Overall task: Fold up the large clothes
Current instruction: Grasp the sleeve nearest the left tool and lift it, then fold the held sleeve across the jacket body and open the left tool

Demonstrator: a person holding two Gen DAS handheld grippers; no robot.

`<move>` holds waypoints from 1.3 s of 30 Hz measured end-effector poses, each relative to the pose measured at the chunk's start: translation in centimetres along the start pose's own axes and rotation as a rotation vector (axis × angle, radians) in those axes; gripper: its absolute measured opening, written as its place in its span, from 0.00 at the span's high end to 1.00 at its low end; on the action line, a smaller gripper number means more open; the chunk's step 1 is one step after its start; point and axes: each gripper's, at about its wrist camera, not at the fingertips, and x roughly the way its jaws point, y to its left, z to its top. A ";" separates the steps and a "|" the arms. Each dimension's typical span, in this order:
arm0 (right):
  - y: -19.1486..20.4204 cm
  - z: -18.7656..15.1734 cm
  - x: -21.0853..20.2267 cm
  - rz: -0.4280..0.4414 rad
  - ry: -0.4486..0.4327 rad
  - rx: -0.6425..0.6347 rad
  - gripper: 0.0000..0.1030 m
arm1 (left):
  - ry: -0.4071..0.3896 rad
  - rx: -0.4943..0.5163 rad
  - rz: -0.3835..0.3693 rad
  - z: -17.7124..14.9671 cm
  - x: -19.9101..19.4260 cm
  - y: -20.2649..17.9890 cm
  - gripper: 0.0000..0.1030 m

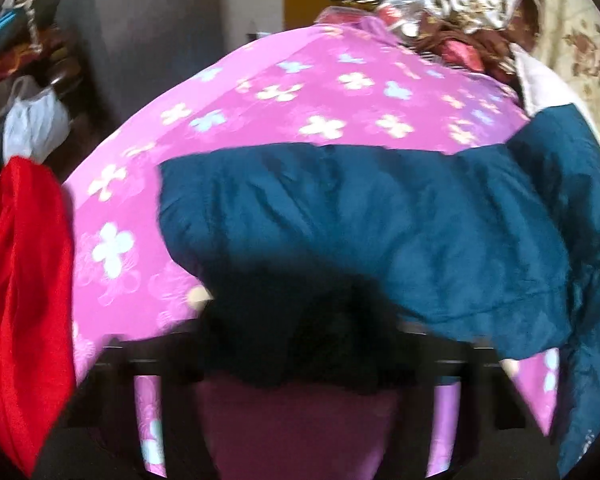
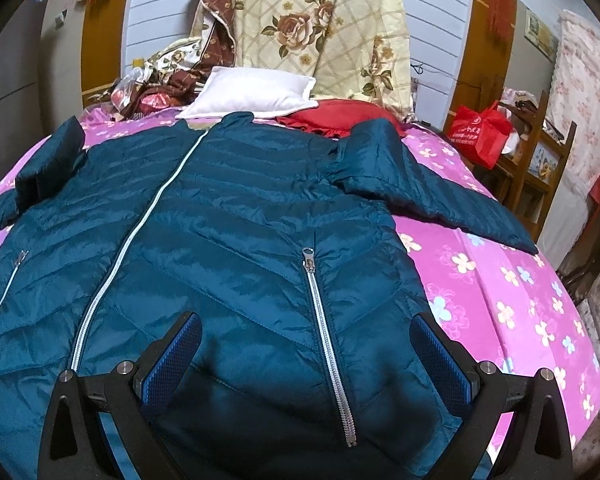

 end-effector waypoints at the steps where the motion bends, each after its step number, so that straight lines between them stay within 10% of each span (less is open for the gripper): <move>1: 0.0 0.0 0.0 -0.001 0.001 -0.001 0.00 | 0.001 0.007 0.002 0.1 -0.1 -0.3 0.78; 10: -0.9 0.0 -0.3 0.009 -0.015 0.040 0.00 | -0.152 -0.143 0.272 1.1 -7.2 4.7 0.86; 17: -1.4 0.1 -0.6 0.019 -0.024 0.066 0.00 | -0.149 -0.099 0.237 1.7 -10.8 4.8 0.86; 26: -2.7 -0.2 -1.1 0.007 -0.001 0.079 0.00 | -0.266 0.055 -0.086 2.7 -15.3 -10.5 0.86; 39: -3.6 -1.0 -0.2 0.011 0.057 0.073 0.00 | -0.208 0.373 -0.441 -0.7 -16.1 -39.7 0.86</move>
